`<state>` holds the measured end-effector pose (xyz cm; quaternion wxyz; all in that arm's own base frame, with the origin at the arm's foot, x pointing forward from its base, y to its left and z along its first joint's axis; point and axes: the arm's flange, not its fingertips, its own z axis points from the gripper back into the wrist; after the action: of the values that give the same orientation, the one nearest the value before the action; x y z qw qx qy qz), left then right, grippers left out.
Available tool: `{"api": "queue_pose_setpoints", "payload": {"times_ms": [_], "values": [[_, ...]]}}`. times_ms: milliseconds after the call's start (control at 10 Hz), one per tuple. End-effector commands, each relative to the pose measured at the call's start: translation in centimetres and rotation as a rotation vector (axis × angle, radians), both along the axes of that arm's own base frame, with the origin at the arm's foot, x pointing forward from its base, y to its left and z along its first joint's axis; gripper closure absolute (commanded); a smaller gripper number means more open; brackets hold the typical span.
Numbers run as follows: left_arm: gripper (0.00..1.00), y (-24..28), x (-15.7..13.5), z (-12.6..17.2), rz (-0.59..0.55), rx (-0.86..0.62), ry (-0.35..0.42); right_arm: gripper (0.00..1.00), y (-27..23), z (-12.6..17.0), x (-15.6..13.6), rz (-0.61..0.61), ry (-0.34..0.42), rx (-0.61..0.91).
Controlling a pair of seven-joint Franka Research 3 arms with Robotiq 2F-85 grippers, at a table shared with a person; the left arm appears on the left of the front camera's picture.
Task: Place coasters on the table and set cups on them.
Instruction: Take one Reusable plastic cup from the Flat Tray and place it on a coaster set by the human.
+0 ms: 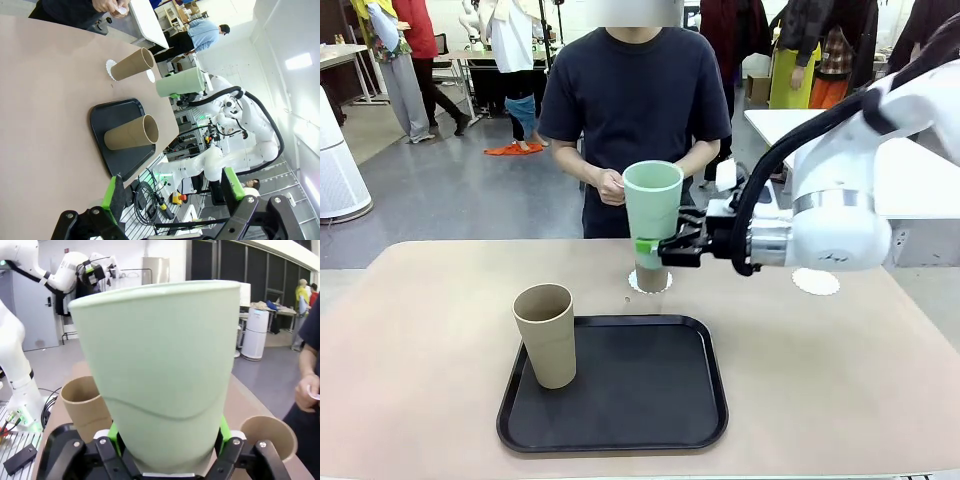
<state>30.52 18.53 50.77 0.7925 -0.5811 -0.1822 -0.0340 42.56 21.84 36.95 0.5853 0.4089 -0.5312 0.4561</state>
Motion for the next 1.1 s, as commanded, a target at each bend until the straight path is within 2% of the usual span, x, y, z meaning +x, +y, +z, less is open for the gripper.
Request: {"api": "queue_pose_setpoints", "payload": {"times_ms": [0,100,400,700,800,1000], "values": [[0.0,0.1,-0.1,0.2,0.002,-0.014,-0.009,0.9,-2.1,2.8,-1.5,-0.024,0.072,-0.075],[0.0,0.1,-0.1,0.2,0.002,-0.014,-0.009,0.9,-3.6,4.4,-2.4,-0.034,0.094,-0.125],[0.0,0.1,-0.1,0.2,0.002,-0.014,-0.009,0.9,-7.3,7.8,-4.5,-0.069,0.05,-0.119],[0.0,0.1,-0.1,0.2,0.002,-0.014,-0.009,0.9,-10.4,8.0,-5.3,-0.026,0.046,0.027],[0.0,0.1,-0.1,0.2,0.002,-0.014,-0.009,0.9,-8.3,8.6,-4.5,-0.084,0.023,-0.086],[0.0,0.1,-0.1,0.2,0.002,-0.014,-0.009,0.9,-8.3,8.6,-4.5,-0.084,0.023,-0.086]]}}
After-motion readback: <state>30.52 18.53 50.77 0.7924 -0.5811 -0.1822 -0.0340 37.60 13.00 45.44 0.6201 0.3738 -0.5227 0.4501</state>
